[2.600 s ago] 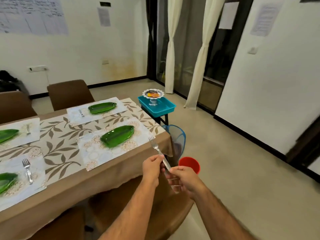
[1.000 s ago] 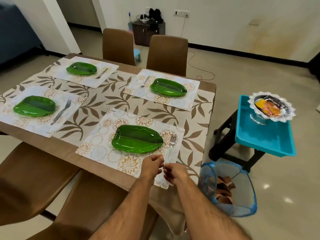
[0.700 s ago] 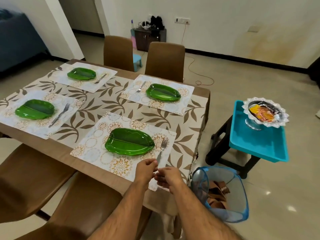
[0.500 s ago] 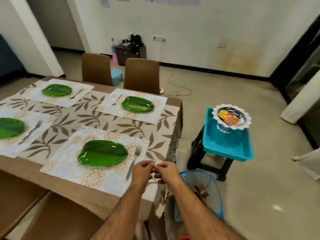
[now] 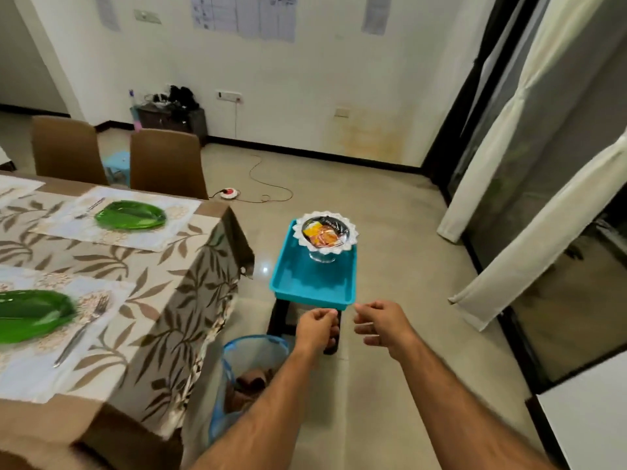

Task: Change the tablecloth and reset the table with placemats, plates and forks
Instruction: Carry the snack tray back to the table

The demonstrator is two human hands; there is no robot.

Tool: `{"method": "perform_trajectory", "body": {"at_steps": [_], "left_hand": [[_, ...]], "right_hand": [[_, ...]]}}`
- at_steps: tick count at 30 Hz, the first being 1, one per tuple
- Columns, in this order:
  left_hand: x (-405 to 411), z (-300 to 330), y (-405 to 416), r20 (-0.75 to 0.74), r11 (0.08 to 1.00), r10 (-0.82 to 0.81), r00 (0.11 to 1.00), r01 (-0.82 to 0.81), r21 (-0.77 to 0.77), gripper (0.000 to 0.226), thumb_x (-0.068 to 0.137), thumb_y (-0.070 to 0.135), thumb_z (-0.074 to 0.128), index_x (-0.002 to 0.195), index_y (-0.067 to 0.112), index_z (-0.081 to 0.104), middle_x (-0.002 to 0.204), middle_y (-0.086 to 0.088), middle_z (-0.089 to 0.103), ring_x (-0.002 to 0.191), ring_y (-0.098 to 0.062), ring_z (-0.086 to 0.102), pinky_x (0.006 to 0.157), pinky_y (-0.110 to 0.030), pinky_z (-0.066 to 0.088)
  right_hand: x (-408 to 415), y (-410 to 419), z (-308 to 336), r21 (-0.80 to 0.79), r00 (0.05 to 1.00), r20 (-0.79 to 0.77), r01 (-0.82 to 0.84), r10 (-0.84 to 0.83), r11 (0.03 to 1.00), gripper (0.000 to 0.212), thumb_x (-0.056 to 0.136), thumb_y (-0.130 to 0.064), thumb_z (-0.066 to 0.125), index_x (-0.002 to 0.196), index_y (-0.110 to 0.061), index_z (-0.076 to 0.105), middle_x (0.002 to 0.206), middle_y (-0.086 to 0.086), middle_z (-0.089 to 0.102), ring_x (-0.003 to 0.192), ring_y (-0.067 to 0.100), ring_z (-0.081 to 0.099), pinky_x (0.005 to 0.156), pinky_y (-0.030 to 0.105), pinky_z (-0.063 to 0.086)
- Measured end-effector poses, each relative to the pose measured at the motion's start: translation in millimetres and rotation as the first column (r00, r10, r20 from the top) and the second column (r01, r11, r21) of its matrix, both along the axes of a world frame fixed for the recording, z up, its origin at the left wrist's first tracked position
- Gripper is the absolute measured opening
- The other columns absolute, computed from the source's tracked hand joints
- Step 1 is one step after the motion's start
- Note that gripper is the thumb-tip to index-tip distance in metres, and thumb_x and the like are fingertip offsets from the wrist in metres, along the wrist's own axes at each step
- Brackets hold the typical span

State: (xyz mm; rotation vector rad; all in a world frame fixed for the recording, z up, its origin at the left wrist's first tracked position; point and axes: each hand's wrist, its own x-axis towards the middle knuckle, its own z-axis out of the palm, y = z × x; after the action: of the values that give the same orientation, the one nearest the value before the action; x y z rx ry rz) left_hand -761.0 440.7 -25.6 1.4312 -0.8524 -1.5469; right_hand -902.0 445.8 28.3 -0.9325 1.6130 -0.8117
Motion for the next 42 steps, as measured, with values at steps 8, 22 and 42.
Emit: {"method": "perform_trajectory", "body": {"at_steps": [8,22,42], "left_hand": [[-66,-7,-61,0.058,0.999,0.025,0.998,-0.027,0.038,0.012,0.096,0.016,0.058,0.094,0.007,0.065,0.076,-0.007,0.061,0.064,-0.013,0.055,0.051,-0.021,0.045],[-71,-29,-319,0.060,0.965,0.222,0.973,-0.228,0.131,0.011,0.094,0.013,0.061,0.105,0.010,0.061,0.095,-0.008,0.065,0.075,-0.014,0.062,0.059,-0.025,0.053],[-69,-211,-515,0.333,0.669,0.566,0.754,-0.656,0.349,0.070,0.087,0.028,0.071,0.147,0.012,0.038,0.148,-0.012,0.043,0.130,-0.032,0.047,0.103,-0.052,0.045]], "right_hand": [[-70,-49,-31,0.078,0.998,0.062,0.019,-0.024,0.997,0.014,0.094,-0.025,0.062,0.091,-0.012,0.063,0.088,0.007,0.068,0.075,0.022,0.066,0.059,0.028,0.050],[-112,-350,-56,0.109,0.994,-0.067,-0.077,0.084,0.991,0.010,0.090,-0.018,0.068,0.083,-0.014,0.061,0.080,0.005,0.064,0.067,0.019,0.062,0.054,0.025,0.046],[-86,-695,-224,0.218,0.492,-0.651,-0.608,0.578,0.763,0.059,0.076,-0.027,0.079,0.129,-0.016,0.057,0.125,0.014,0.062,0.110,0.035,0.061,0.091,0.040,0.052]]}}
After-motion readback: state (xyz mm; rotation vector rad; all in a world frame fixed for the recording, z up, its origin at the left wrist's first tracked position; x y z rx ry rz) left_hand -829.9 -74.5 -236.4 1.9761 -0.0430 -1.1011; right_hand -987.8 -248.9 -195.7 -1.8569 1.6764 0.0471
